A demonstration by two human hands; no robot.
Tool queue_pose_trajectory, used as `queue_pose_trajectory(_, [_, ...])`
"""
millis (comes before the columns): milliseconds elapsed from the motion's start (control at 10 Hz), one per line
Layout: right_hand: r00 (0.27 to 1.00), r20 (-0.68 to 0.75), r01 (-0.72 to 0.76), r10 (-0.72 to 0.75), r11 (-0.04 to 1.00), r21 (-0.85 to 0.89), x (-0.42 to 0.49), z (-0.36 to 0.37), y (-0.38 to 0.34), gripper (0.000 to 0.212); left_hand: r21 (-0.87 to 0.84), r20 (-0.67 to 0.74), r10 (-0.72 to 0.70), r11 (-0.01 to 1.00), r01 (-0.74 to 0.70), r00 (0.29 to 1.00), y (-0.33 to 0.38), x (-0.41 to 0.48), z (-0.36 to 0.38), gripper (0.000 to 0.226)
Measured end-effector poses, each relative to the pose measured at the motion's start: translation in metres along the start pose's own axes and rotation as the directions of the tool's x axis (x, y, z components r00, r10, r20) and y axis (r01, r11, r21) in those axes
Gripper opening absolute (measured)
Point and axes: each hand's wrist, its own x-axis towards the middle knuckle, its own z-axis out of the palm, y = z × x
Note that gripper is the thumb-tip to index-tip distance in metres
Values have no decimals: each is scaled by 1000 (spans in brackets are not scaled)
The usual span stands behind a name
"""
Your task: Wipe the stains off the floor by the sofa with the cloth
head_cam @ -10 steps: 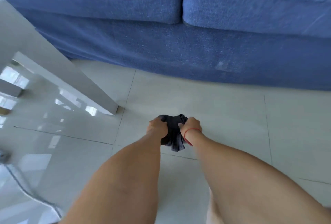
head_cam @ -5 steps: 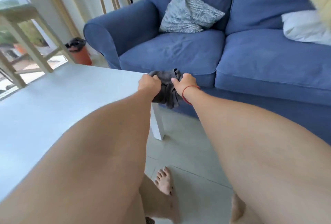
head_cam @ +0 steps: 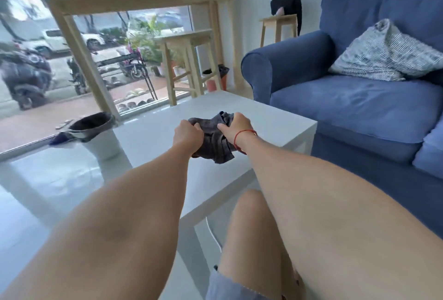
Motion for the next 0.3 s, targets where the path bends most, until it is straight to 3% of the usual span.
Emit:
queue_pose_trajectory(100, [986,115,-113,124,989,-100,3,20,11,61,129,100,-97,988,83,990,-31,2,6,41])
queue_pose_trajectory(200, [981,87,-147,172,961,-236,13,21,30,59,344,100,-165,931,121,981,-47,4,20,49])
queue_pose_trajectory(300, [996,-33,-84,82,995,-45,19,-6,21,54,427,-18,-39,903,43,999,-39,6,26,56])
